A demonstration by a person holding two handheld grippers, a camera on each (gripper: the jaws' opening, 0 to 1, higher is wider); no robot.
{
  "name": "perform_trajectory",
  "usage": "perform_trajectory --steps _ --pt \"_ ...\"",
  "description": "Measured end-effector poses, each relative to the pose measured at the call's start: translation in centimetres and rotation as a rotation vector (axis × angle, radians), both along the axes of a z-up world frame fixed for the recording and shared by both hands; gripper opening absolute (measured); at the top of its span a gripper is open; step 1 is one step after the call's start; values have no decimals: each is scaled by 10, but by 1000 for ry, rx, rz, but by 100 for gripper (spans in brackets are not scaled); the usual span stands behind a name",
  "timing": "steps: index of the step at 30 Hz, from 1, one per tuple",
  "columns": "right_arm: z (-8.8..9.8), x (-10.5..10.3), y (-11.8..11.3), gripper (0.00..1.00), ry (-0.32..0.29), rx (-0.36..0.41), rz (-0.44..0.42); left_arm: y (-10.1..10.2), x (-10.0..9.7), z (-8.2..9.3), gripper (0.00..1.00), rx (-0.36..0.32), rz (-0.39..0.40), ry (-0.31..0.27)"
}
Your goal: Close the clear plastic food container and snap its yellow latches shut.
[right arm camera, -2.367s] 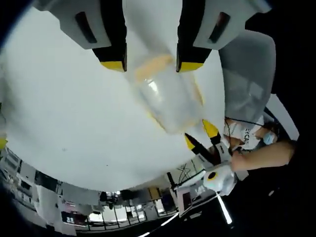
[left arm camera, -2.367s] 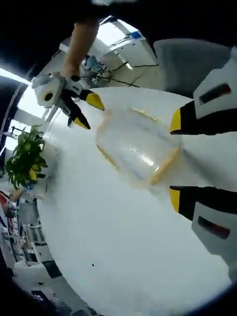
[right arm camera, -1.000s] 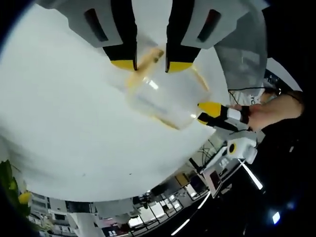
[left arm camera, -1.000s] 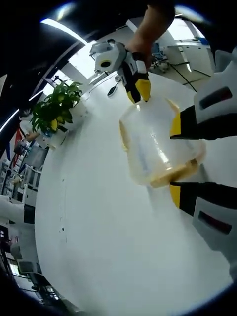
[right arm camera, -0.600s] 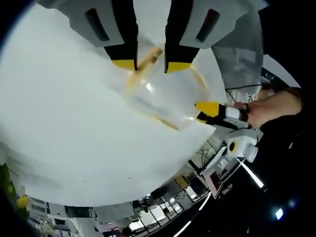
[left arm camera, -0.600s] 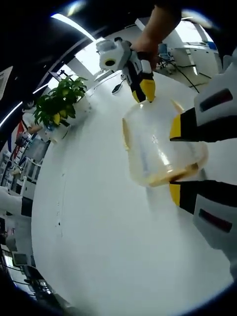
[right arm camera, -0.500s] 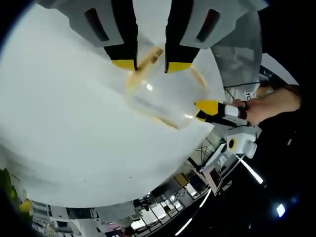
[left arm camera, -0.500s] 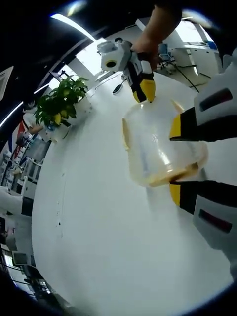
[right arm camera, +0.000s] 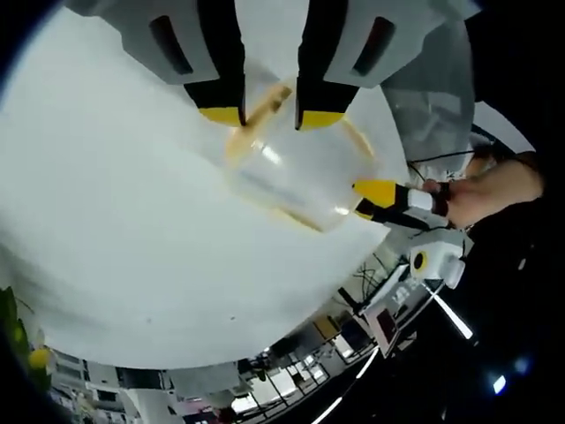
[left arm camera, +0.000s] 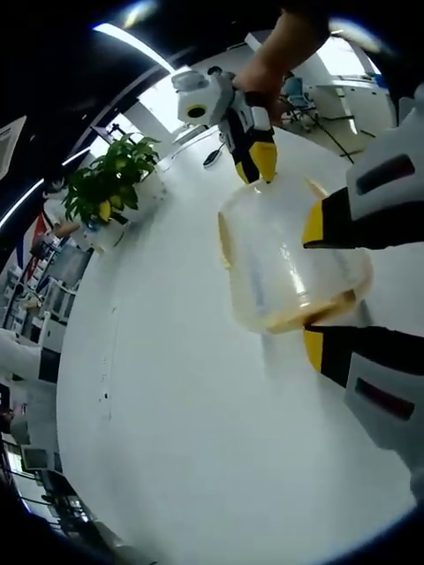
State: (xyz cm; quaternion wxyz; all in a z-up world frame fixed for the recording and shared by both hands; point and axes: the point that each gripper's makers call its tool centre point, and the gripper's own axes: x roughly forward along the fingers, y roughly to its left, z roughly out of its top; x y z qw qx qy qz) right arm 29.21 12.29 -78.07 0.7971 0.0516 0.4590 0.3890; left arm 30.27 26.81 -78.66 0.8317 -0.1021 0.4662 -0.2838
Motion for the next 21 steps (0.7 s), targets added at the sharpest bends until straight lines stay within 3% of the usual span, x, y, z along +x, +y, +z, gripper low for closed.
perform_trajectory --steps 4,7,12,14,19,20,21 --pt "2 1 0 20 -48 -59 54 -2 -1 0 29 5 -11 -17" --pt "4 2 0 21 -86 -118 96 -2 4 3 30 48 -60 -88" --pt "7 5 2 24 -217 -215 219 -3 4 5 31 80 -71 -134" --pt "7 4 3 24 -207 -225 215 -1 7 8 33 136 -102 -193" --pt "9 4 2 25 -247 -264 266 -3 11 17 37 275 -201 -322" --pt "9 5 1 26 -268 -279 280 -5 11 20 37 298 -225 -344" --pt "11 7 3 26 -327 -304 334 -8 10 22 37 325 -264 -368"
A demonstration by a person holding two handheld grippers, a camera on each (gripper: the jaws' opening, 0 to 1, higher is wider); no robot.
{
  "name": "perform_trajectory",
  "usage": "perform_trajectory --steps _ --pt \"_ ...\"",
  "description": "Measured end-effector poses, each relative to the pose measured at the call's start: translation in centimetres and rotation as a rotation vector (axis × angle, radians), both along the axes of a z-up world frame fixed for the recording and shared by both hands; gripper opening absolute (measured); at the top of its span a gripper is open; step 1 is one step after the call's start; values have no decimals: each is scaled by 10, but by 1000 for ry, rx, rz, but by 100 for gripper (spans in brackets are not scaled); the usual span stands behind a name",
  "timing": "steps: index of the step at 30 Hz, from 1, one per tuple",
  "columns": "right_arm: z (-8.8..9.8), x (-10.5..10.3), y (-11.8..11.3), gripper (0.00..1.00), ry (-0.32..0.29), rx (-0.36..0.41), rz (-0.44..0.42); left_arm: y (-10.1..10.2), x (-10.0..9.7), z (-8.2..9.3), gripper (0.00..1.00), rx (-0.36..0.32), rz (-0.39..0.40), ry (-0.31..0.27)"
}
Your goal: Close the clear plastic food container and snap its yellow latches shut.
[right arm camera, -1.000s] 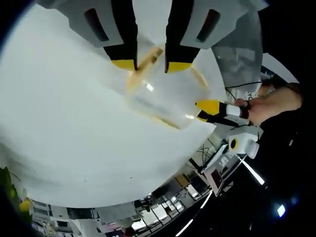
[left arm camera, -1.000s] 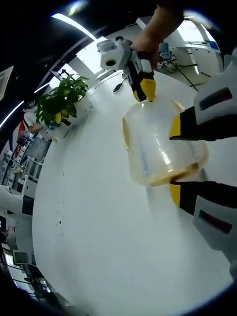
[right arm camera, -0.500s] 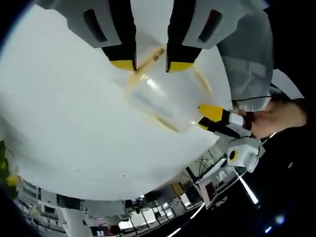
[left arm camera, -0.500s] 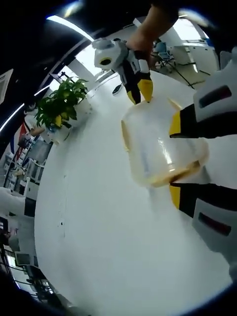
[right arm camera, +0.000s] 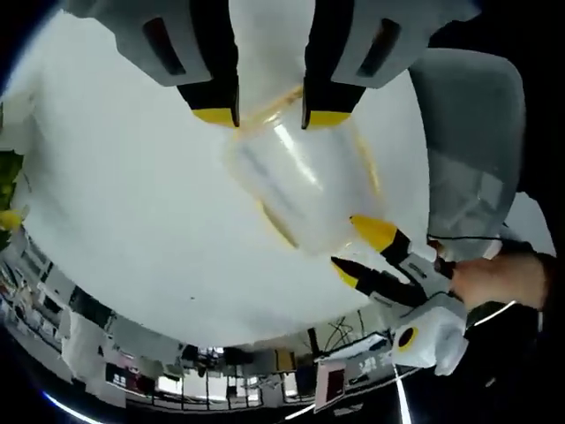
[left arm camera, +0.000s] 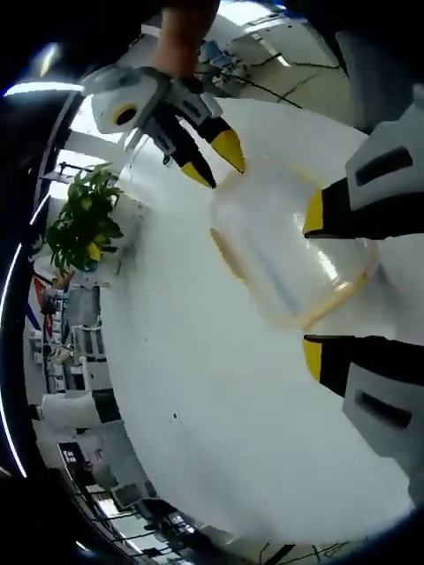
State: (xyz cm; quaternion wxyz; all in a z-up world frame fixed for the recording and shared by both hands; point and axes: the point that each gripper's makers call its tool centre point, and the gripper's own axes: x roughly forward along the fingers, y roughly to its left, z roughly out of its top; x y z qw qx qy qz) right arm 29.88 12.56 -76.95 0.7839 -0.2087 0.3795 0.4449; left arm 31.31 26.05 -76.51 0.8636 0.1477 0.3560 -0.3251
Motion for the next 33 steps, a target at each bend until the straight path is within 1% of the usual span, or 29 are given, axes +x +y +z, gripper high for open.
perform_trajectory --steps 2,3,4,5,6,7,9,10,11,12,14,18,20,24,26,27,28,29,31,33 --pt "1 -3 4 23 -22 -25 63 -4 -1 1 35 36 -51 -20" --pt "0 -8 7 21 -12 -35 105 -5 -2 2 35 52 -67 -17" --pt "0 -7 9 21 -23 -44 124 -8 -4 1 36 39 -58 3" --pt "-1 -12 15 24 0 -31 166 -10 -8 -1 37 30 -59 48" --pt "0 -9 15 25 -20 -38 190 -12 -7 0 38 31 -72 37" --pt "-1 -7 15 26 -14 -44 192 -15 -7 0 37 40 -109 20" --pt "2 -4 18 27 -9 -41 205 -16 -7 2 37 59 -131 4" --pt "6 -4 23 28 -16 -16 221 -17 -6 4 37 57 -137 -3" --pt "10 -5 30 28 -5 16 238 -18 -6 5 37 56 -146 -10" --pt "12 -5 33 28 -3 22 247 -20 -6 6 37 58 -164 -19" --pt "15 -5 41 28 -22 24 276 -22 -7 7 36 75 -211 -32" --pt "13 -6 55 27 -24 14 312 -27 -9 6 36 97 -262 -49" --pt "13 -6 61 27 -36 10 331 -28 -9 7 36 96 -271 -52" --pt "11 -5 71 27 -41 0 355 -34 -7 11 36 77 -277 -56" --pt "12 -5 73 25 -25 0 349 -36 -6 12 36 79 -290 -57" --pt "11 -4 74 25 -33 -10 350 -37 -6 12 36 77 -294 -58" --pt "11 0 72 26 -61 -33 363 -38 -6 13 36 74 -299 -58" --pt "11 1 73 26 -71 -42 377 -40 -8 14 36 70 -308 -54" --pt "12 1 76 27 -58 -32 372 -45 -10 15 36 74 -326 -59" --pt "11 3 77 28 -62 -38 372 -47 -11 16 36 81 -338 -68"
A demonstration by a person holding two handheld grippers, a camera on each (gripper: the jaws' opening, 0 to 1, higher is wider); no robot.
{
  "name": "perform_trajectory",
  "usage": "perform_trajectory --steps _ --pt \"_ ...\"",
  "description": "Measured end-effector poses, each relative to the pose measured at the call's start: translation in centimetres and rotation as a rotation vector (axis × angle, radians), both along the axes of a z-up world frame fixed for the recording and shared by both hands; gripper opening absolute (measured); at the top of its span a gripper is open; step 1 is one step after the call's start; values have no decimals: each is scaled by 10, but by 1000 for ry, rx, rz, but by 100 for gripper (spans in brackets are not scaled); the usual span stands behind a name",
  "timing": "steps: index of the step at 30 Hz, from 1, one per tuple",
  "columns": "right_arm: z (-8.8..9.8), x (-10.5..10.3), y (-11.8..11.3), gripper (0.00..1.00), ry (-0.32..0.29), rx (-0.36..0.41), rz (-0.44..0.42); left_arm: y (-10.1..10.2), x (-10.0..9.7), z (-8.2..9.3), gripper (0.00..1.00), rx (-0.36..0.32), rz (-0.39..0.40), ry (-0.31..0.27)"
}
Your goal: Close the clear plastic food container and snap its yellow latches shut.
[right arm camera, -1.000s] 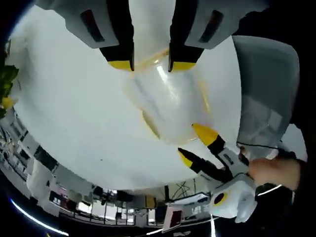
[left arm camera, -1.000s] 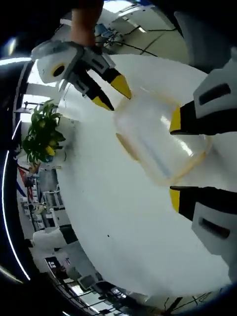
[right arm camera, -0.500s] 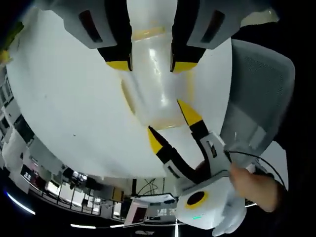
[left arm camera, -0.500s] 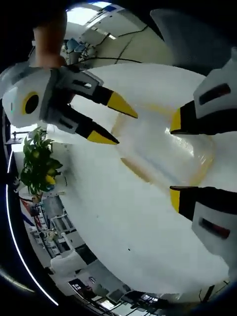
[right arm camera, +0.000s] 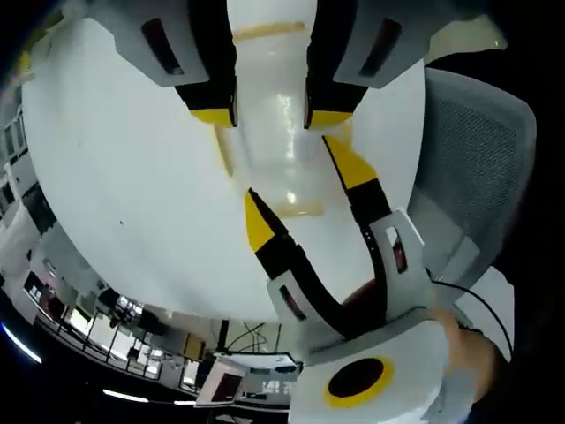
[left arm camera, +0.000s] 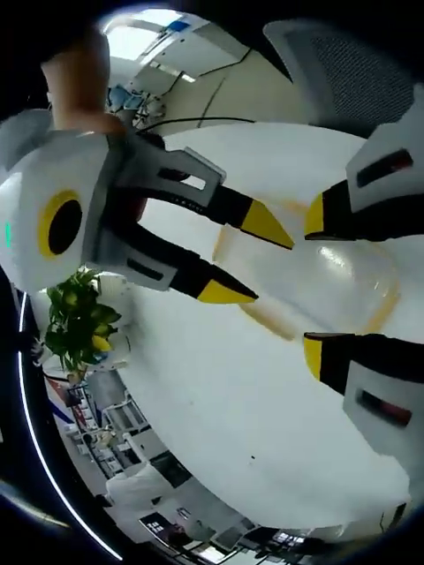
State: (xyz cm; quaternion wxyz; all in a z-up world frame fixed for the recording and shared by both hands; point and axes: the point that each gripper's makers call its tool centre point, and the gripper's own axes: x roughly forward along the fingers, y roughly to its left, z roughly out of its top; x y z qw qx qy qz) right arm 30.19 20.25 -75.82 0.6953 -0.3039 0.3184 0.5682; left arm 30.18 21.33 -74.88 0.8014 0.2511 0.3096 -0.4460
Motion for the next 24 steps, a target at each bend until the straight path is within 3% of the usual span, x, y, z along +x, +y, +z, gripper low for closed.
perform_trajectory --steps 10,24 --pt "1 9 -1 30 -2 -28 9 -8 -10 4 38 22 -44 -29" --pt "-1 22 -2 32 42 -88 52 -13 -26 -2 39 60 -90 -43"
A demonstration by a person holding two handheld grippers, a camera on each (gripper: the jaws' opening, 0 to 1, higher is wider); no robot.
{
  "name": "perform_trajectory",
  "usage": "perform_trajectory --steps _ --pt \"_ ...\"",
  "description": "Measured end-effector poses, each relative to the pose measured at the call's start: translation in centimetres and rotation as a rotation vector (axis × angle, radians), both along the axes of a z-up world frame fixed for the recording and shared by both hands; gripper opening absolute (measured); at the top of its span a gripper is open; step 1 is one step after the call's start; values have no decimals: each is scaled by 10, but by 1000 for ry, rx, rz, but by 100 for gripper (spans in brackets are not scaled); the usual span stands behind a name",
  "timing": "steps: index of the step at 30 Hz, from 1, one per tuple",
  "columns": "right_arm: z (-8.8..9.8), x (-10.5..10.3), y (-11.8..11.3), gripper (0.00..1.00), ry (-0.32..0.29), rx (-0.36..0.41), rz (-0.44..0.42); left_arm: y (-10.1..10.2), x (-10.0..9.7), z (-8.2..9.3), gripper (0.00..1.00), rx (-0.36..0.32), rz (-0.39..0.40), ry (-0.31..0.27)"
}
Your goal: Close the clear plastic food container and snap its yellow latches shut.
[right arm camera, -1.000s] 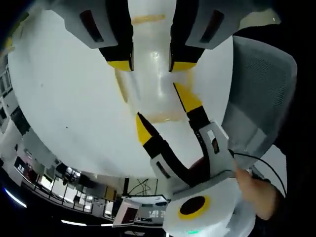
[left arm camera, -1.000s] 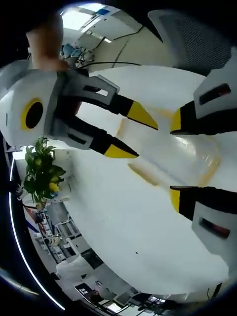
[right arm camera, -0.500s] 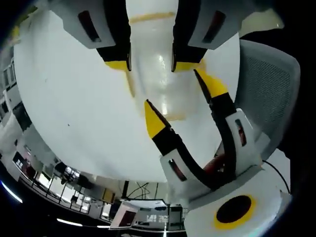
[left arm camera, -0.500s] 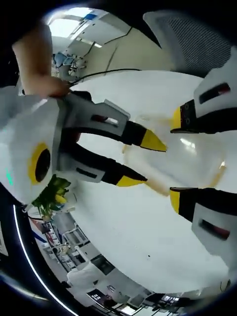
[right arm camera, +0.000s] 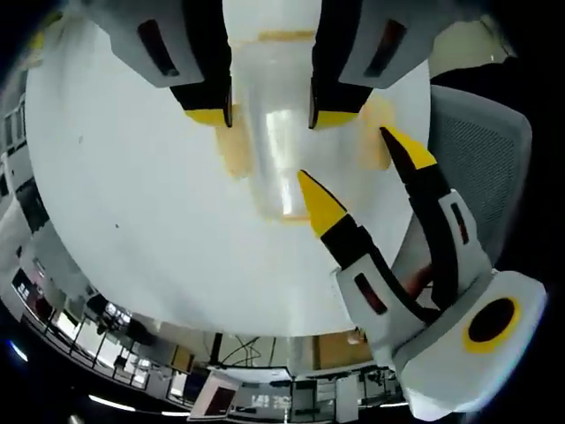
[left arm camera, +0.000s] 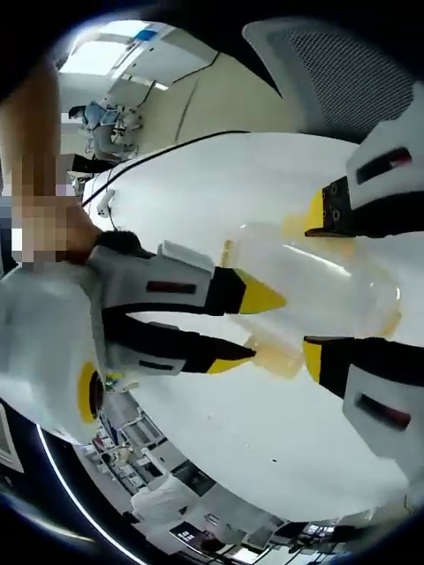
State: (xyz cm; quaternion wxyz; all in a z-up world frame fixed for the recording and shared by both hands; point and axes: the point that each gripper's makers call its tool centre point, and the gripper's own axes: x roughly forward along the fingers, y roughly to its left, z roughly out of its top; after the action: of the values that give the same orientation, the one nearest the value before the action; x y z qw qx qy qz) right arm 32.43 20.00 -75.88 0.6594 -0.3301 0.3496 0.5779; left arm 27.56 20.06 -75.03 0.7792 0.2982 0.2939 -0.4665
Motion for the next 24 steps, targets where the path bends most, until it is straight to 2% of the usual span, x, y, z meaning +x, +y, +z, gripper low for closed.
perform_trajectory --steps 3,8,13,18,19,21,22,23,24 --pt "-5 1 2 33 31 -26 20 -4 -4 -4 43 -5 -23 -2" --pt "-12 7 4 33 76 -69 43 -6 -5 -13 43 65 -69 -42" --pt "-11 9 7 36 129 -74 44 -6 -3 -18 43 88 -78 -51" --pt "-19 6 4 33 161 -127 81 -4 0 -22 43 105 -77 -54" --pt "-19 3 7 33 203 -113 57 -5 -1 -23 43 104 -81 -54" --pt "-20 4 6 32 220 -126 65 -7 -2 -24 42 110 -95 -61" --pt "-20 -1 5 32 275 -134 57 -7 -2 -26 42 117 -106 -64" --pt "-22 4 6 32 263 -137 62 -8 -3 -27 41 123 -111 -66" --pt "-23 3 5 32 284 -151 52 -9 -4 -29 41 129 -118 -67"
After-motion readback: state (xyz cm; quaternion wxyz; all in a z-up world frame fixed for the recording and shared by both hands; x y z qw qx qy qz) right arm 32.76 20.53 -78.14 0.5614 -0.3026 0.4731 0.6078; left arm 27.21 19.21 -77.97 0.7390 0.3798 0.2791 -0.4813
